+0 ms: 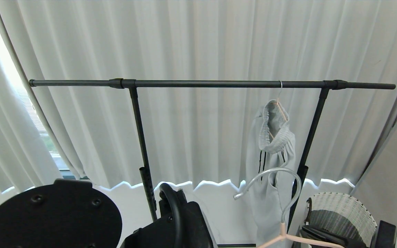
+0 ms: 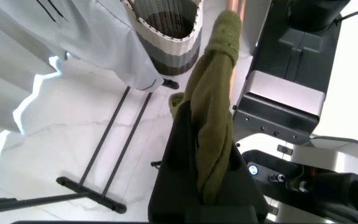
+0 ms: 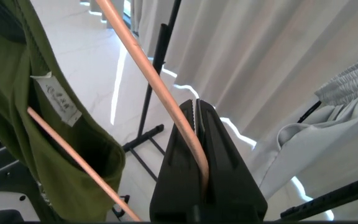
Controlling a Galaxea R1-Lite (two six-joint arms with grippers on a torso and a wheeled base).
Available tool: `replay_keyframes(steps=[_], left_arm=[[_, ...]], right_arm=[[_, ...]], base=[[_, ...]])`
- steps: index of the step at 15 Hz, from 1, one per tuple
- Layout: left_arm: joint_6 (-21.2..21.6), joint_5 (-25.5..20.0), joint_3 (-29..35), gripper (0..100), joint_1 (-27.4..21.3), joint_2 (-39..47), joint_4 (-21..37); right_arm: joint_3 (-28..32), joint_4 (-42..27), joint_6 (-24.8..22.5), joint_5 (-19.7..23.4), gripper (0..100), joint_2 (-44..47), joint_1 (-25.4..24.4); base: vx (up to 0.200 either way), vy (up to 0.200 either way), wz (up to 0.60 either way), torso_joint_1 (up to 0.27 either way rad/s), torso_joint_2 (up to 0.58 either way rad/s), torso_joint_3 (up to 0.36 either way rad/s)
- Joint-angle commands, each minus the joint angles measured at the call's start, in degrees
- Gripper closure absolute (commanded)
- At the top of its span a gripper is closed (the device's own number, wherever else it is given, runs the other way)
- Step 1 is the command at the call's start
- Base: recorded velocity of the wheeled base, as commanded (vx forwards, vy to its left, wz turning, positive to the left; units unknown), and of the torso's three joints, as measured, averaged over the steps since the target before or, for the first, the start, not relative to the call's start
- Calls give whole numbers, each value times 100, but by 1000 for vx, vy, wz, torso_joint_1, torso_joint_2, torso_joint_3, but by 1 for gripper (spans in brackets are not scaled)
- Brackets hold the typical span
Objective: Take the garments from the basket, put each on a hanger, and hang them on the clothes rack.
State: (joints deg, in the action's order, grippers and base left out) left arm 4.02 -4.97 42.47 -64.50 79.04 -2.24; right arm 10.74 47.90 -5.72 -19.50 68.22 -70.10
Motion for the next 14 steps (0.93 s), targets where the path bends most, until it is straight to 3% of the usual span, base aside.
replay_keyframes(steps=[1,3,4,7,9,11,14], left_arm=[[2,23,7,100,8,-3,-4],[20,102,7,100,8,-47,-4],[37,137,7,100,8,-47,-13],[204,383,-11,100,8,-73,-4],[283,796,-28,100,34,-47,-4],[494,1491,-99,100,69,41,-4],[468,2449,-81,100,219,340,-4]], right_arm=[[25,9,-17,-1,100,-2,-4],[-2,9,-52,-9,100,16,-4],[-2,0,-52,-9,0,25,5],[7,0,-61,-27,0,16,22],[25,0,-61,-27,0,16,84],[25,0,-61,-18,0,25,180],[77,0,-52,26,0,104,180]], base=[[0,0,0,0,0,0],[0,0,0,0,0,0],[0,0,0,0,0,0],[0,0,0,0,0,0],[0,0,0,0,0,0],[0,0,0,0,0,0],[0,0,0,0,0,0]])
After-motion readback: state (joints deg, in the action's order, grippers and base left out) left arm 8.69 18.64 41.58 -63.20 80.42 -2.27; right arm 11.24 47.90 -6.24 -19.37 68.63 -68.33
